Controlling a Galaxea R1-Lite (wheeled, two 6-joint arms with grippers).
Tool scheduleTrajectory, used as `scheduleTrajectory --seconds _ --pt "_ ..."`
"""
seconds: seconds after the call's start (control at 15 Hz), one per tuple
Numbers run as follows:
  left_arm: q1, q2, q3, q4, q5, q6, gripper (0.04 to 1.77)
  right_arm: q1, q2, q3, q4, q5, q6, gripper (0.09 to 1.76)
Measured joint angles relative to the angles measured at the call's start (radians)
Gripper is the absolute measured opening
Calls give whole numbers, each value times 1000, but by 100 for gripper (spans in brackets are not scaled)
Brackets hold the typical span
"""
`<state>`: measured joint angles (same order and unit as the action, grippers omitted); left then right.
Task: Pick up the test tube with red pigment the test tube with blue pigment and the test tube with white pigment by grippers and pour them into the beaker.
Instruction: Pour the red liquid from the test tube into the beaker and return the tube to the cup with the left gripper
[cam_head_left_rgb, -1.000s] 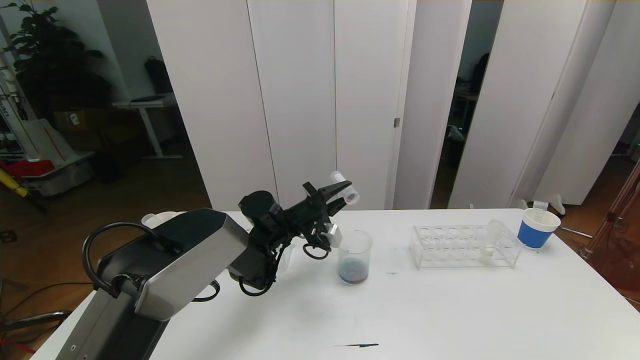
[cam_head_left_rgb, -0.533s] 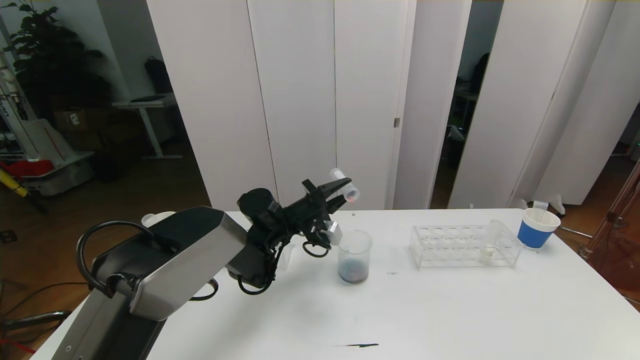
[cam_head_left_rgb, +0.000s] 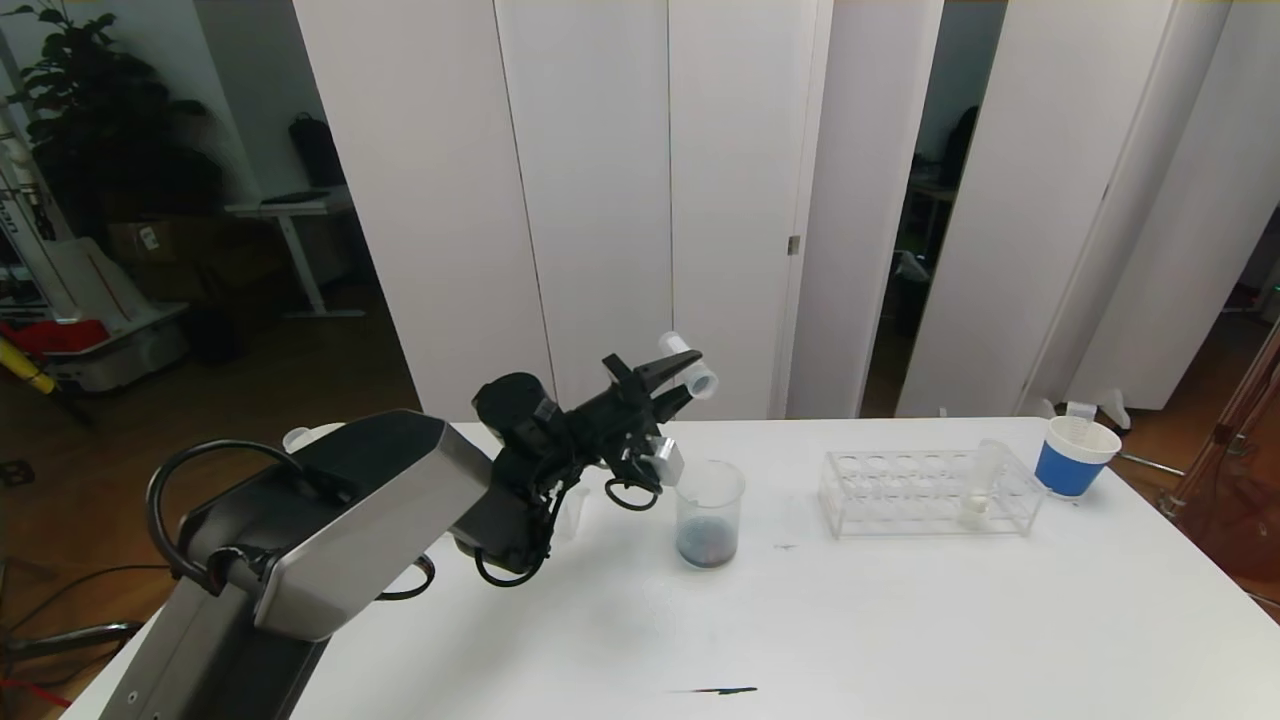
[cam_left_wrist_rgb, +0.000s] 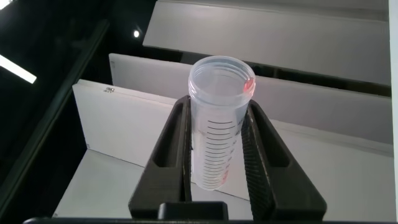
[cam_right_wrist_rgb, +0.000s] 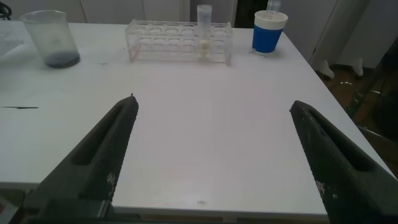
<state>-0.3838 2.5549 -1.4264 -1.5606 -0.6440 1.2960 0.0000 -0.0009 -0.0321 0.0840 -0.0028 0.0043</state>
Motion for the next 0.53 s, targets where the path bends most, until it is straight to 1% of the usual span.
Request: scheduleTrajectory --seconds 0.13,0.2,0.27,0.4,0.53 --pt "-2 -16 0 4 18 -31 56 0 0 0 0 0 0 175" --pt "-2 -29 2 19 50 -32 56 0 0 0 0 0 0 175" --pt "-1 -43 7 39 107 -34 56 0 0 0 0 0 0 175" --pt "-1 -74 17 81 254 -58 56 0 0 0 0 0 0 175" --pt "-10 -105 17 141 434 -152 56 0 0 0 0 0 0 175"
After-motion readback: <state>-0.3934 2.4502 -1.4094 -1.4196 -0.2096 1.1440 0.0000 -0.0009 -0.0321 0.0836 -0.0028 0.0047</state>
